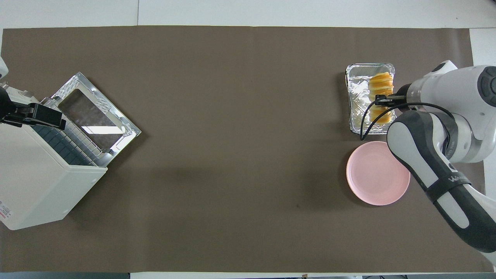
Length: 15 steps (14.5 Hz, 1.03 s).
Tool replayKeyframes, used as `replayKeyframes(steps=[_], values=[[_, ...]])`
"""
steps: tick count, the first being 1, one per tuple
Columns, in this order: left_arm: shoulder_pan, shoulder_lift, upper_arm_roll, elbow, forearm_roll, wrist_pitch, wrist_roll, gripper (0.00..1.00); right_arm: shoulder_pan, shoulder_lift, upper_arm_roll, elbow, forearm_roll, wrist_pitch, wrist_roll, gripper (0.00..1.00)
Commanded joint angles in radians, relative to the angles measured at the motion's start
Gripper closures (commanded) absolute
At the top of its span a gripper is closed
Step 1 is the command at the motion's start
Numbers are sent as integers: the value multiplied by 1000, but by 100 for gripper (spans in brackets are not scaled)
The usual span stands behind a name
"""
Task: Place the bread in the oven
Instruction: 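Release the bread in the tray and grasp the tray rim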
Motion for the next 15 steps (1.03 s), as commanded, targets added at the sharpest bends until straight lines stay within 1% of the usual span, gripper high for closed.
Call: replayKeyframes(steps=[1,4,5,8,9,12,13,15], values=[[4,-23,-4,-23,14,16,-11,0,-7,25,5,13,-11,16,-13,95],[4,-23,-4,-23,14,16,-11,0,-5,24,5,4,-11,19,-12,69],[4,-23,-4,-23,14,16,-11,0,-5,22,5,4,-11,19,-9,56],[4,-23,-4,-23,13,16,-11,0,-5,22,5,4,-11,17,-9,10],[4,-23,-4,-23,14,16,-11,0,-5,22,5,4,-11,19,-7,1],[4,-23,-4,-23,14,16,-11,0,-20,25,3,12,-16,21,-24,0],[4,-23,-4,-23,14,16,-11,0,-26,28,0,18,-23,22,-60,0],[5,-23,-4,-23,13,16,-11,0,-66,36,-1,35,-29,28,-101,1]])
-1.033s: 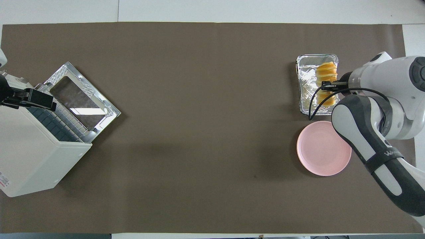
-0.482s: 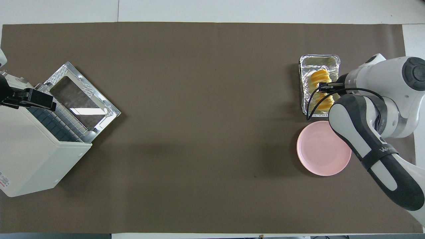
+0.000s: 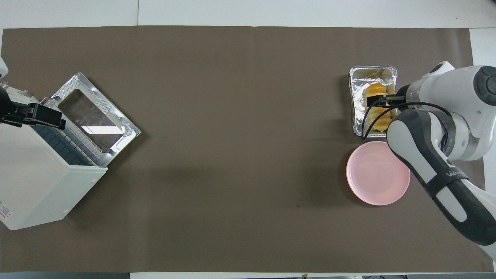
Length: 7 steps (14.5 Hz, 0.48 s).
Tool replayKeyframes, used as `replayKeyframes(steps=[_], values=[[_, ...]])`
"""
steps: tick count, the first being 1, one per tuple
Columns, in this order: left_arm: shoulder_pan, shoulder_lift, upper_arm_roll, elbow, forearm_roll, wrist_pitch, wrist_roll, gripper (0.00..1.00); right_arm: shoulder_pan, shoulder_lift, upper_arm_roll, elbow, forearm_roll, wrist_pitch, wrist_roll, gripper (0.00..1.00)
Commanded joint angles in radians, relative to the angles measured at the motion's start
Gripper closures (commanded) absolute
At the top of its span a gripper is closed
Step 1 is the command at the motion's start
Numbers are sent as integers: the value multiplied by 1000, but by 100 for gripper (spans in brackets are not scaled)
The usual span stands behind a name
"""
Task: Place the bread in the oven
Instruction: 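Release the bread in the tray and grasp the tray rim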
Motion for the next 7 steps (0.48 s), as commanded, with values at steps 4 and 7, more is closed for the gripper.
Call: replayKeyframes(steps=[4,7], values=[[5,-23,-4,-23,14,16,-11,0,-109,63,9,28,-16,15,-53,9],[4,-23,-4,-23,14,16,-11,0,-125,66,10,6,-13,15,-66,13]])
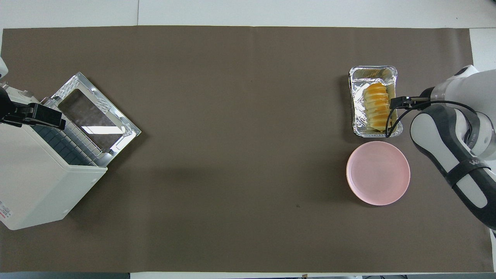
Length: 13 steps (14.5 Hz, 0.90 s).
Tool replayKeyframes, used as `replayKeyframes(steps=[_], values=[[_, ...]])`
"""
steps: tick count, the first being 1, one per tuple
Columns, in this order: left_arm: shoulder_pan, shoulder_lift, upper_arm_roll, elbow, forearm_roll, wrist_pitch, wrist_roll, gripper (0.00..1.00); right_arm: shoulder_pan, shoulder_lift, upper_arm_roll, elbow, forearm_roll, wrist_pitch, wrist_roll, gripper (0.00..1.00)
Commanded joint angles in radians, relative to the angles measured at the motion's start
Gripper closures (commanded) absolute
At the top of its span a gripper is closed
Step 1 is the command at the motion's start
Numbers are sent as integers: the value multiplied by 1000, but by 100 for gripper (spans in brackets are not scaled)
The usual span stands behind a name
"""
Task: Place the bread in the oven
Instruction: 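Release the bread in the tray and grasp the tray rim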
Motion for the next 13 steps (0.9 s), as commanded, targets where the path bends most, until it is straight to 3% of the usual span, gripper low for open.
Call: replayKeyframes(steps=[1,7,10,11,12,13], values=[[5,-23,-4,-23,14,16,-11,0,-18,10,13,-12,-7,12,-20,17],[5,-23,-4,-23,13,16,-11,0,-27,9,15,-35,-4,12,-38,68],[4,-23,-4,-23,14,16,-11,0,-27,9,15,-39,-4,20,-46,80],[5,-23,-4,-23,14,16,-11,0,-27,9,15,-39,-4,29,-52,87],[4,-23,-4,-23,14,16,-11,0,-27,9,15,-39,-4,29,-62,100],[5,-23,-4,-23,13,16,-11,0,-27,9,15,-36,-4,29,-66,100]])
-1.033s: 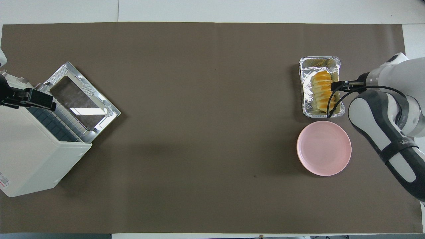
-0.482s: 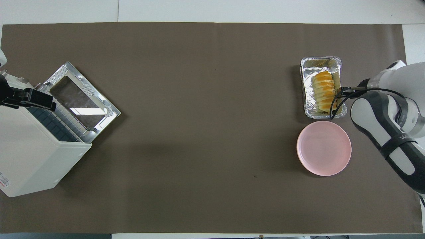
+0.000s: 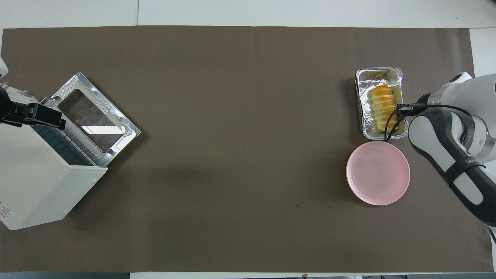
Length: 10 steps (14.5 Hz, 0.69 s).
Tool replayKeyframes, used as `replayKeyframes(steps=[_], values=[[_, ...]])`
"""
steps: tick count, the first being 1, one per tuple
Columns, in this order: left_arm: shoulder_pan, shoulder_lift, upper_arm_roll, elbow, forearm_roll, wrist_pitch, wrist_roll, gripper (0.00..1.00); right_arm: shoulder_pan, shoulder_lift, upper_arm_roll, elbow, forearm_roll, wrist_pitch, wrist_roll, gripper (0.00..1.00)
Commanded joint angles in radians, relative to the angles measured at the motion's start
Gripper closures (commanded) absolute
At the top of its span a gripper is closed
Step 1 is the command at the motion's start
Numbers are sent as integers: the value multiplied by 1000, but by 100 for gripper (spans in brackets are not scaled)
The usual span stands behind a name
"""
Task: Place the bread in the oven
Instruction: 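Release the bread in the tray and grasp the tray rim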
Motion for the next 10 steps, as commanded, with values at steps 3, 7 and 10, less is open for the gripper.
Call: replayKeyframes(steps=[3,7,10], values=[[3,-23,-4,-23,14,16,-11,0,-11,-3,14,-6,-4,28,-33,100],[3,-23,-4,-23,13,16,-11,0,19,-3,23,37,-4,22,-27,100],[5,-23,-4,-23,13,16,-11,0,84,-5,23,121,-1,-21,-9,100]])
